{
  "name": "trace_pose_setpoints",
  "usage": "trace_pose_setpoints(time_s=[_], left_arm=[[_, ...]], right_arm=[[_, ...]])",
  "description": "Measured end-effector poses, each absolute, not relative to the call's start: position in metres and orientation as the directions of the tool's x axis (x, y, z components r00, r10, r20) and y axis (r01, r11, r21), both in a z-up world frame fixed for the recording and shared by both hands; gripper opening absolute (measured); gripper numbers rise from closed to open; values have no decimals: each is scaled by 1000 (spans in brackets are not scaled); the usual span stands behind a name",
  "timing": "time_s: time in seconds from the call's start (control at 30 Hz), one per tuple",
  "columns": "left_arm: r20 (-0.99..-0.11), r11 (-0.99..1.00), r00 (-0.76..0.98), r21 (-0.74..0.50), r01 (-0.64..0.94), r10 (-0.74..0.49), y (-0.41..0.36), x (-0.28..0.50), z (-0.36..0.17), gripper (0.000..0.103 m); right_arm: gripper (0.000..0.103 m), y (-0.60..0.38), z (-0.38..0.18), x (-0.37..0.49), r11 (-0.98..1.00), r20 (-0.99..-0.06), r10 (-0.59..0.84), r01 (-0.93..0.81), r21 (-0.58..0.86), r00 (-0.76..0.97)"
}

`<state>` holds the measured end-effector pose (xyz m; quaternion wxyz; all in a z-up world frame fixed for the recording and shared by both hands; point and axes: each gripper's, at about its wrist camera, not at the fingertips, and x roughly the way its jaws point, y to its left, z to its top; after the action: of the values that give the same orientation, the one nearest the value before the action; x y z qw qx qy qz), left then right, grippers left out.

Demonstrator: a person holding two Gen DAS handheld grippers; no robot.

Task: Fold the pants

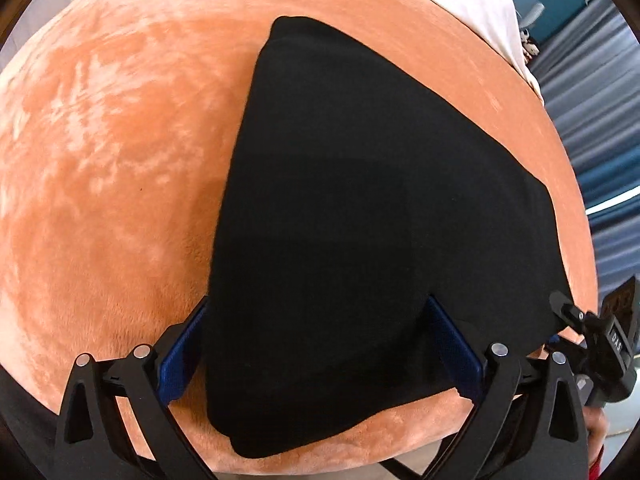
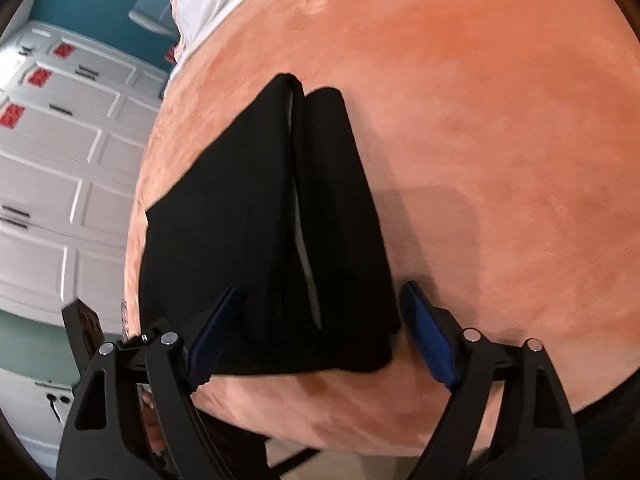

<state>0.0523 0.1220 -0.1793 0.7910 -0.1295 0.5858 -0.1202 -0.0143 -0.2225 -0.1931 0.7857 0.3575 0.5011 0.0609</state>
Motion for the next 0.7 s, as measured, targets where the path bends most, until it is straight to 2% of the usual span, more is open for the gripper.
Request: trace_pose_setpoints(time_s=[0.03,0.07,0.1,0.13,0.17,0.3,0.37,0.57,0.7], left_arm=[[-889,934,291,-354,52,-353,120,51,-177,83],[-881,928,294,-367,70,-371,117,51,-173,59],[-872,917,288,-391,78,-396,114,50,-167,48],[-871,916,287,-395,70,-398,113,49,-162,34],[-868,913,290,-403,60,-403,113,49,-151,28],[-821,890,349,-442,114,-452,107,45,-95,22],[-791,882,391,-441,168,-470,100,44,-61,19],[-686,861,520,-421,285,-508,92,61,41,19],[-585,848,616,-398,349,-528,83,91,99,19]], right_arm=[[75,-219,-194,-13,747,-751,444,261,612,489],[61,-215,-193,-11,755,-753,450,245,608,480],[42,-214,-192,-10,746,-742,472,233,624,475],[41,-214,-188,-10,720,-723,498,236,652,479],[37,-214,-183,-10,723,-722,494,233,650,484],[30,-206,-138,-16,735,-686,494,164,657,534],[30,-202,-107,-20,731,-650,508,116,672,565],[30,-210,-8,-13,735,-517,506,-32,677,691],[30,-222,52,16,752,-413,481,-122,647,774]])
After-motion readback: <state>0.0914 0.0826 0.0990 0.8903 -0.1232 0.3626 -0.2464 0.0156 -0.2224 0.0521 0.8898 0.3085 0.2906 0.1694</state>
